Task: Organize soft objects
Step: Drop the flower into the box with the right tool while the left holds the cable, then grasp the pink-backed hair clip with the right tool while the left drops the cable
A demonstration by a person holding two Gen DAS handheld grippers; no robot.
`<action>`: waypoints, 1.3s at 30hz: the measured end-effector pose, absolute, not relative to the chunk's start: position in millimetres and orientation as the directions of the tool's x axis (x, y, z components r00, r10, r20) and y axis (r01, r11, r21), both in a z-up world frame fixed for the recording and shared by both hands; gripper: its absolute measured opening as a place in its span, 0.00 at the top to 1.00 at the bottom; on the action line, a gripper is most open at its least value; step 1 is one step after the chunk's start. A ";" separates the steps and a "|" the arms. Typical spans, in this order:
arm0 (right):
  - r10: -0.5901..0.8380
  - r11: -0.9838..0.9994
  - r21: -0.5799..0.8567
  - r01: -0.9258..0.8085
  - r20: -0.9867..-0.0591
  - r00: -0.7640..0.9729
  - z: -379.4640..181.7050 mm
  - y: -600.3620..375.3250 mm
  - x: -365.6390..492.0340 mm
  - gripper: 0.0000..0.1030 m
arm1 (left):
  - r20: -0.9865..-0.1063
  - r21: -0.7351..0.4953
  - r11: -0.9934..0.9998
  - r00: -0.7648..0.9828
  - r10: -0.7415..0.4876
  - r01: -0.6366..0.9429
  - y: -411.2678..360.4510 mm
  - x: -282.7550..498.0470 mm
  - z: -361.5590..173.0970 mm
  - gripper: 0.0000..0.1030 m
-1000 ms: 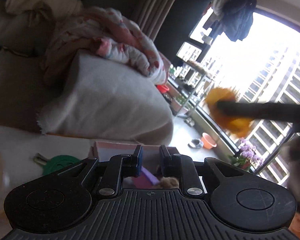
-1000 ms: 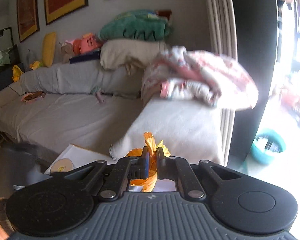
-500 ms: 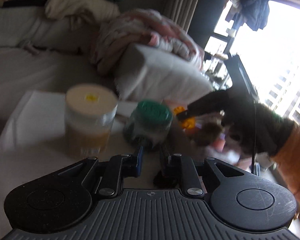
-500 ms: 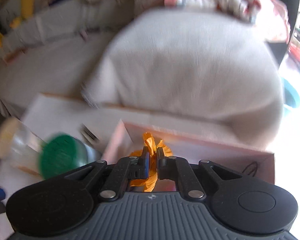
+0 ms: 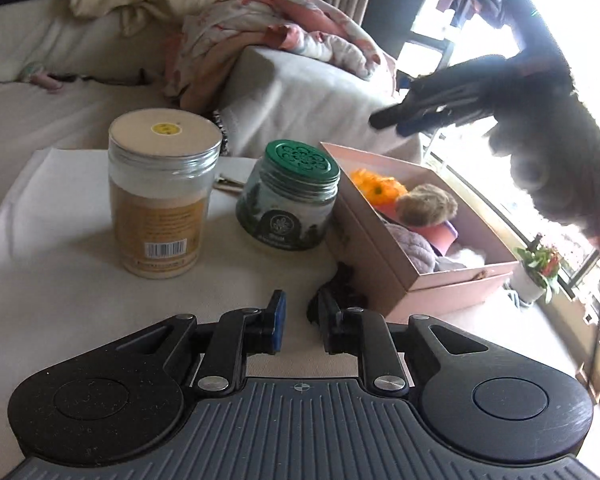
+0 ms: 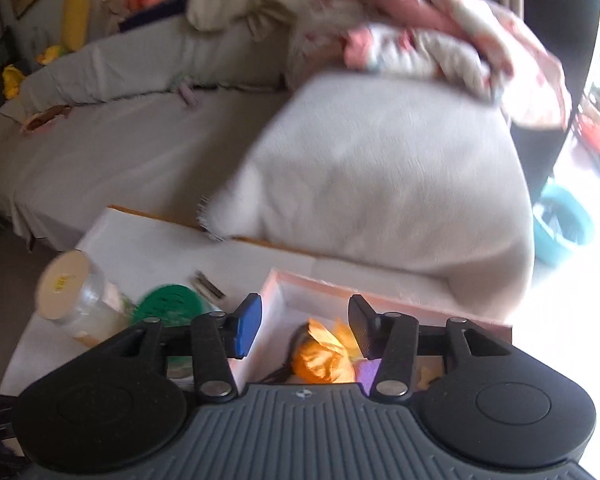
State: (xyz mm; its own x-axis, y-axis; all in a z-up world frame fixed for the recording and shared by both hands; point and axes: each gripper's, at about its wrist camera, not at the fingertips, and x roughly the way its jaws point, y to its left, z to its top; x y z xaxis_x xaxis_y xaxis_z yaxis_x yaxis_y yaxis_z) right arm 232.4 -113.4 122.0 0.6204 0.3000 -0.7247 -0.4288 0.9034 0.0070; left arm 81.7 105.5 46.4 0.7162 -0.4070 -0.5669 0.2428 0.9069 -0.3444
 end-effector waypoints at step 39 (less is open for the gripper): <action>0.333 0.776 -0.006 -0.631 -0.846 0.417 157.6 29.7 260.9 0.85 | -0.467 -0.431 0.870 0.766 -0.442 0.239 141.4 79.8 26.6 0.81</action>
State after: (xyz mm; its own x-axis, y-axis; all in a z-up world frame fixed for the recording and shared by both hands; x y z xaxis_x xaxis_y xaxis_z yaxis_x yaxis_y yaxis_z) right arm 260.9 29.7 157.6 0.4173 0.3332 -0.8455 -0.6309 0.7758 -0.0056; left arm 79.8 141.4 26.6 0.7662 -0.4416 -0.4668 0.2389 0.8701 -0.4311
